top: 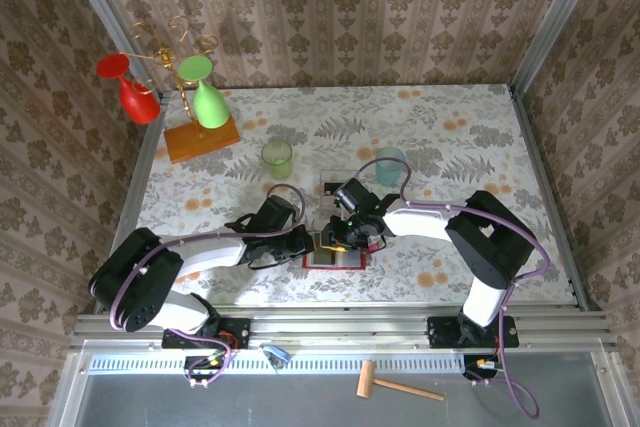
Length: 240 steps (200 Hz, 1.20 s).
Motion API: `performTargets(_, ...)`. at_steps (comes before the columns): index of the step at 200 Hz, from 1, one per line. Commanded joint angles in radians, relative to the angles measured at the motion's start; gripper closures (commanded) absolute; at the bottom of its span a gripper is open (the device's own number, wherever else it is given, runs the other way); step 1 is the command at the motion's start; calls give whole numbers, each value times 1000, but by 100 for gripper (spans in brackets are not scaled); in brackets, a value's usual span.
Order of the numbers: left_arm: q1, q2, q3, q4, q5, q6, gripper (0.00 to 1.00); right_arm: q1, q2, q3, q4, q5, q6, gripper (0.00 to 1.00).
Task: Take the credit cards out of the card holder
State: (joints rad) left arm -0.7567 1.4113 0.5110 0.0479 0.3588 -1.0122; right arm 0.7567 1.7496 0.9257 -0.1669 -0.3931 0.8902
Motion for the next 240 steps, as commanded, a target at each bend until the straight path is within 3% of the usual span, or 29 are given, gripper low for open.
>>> performTargets(1, 3, -2, -9, -20, -3, 23, 91, 3, 21, -10, -30, 13, -4, 70)
performTargets(240, 5, 22, -38, 15, 2, 8, 90, 1, -18, 56, -199, 110, -88, 63)
